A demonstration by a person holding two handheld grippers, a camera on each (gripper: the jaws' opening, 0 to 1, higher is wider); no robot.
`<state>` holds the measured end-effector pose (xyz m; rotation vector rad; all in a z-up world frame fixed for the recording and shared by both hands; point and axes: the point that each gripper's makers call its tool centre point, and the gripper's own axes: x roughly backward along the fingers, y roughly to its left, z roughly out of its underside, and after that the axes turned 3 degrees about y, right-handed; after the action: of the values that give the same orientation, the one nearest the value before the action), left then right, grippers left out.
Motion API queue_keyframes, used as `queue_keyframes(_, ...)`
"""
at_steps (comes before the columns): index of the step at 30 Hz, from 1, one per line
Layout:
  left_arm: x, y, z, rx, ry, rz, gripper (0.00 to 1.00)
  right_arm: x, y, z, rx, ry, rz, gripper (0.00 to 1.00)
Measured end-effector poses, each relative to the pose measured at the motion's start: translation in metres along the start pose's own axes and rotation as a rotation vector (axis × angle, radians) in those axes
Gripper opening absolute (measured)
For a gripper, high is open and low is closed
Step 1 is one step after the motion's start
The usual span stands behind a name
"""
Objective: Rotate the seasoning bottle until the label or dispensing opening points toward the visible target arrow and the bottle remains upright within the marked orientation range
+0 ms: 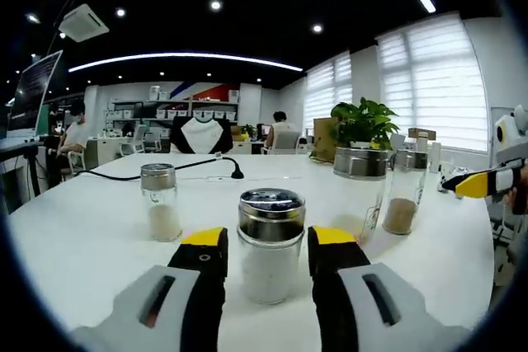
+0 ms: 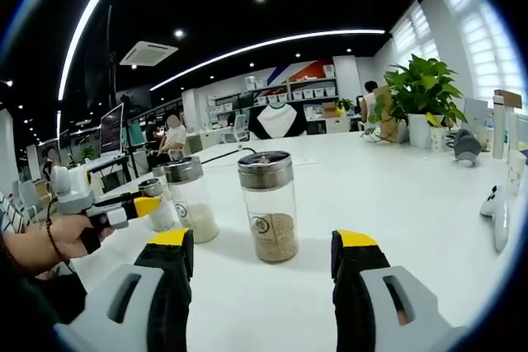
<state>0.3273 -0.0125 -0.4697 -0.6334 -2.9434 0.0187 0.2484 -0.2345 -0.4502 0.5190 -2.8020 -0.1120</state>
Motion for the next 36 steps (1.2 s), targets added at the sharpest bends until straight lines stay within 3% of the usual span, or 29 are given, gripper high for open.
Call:
queue_keyframes(6,-0.001,-0.002,0.004,0.002,0.013,0.013,0.33,-0.001,0.006,-0.002,0.003,-0.007,-0.010,0.69)
queue_keyframes(16,-0.002,-0.002,0.004,-0.007,0.006,0.029,0.33,0.001,0.004,0.001,-0.009,-0.003,-0.006,0.69)
queue_keyframes(28,-0.002,-0.003,0.003,-0.016,0.001,0.060,0.33,0.009,0.003,-0.008,0.003,-0.033,0.001,0.70)
queue_keyframes(33,-0.001,-0.002,0.003,-0.010,0.001,0.089,0.33,0.008,0.006,-0.008,0.009,-0.033,-0.007,0.70)
queue_keyframes(36,-0.001,-0.004,0.004,-0.015,0.014,0.150,0.33,0.007,0.007,-0.005,0.008,-0.025,-0.010,0.70)
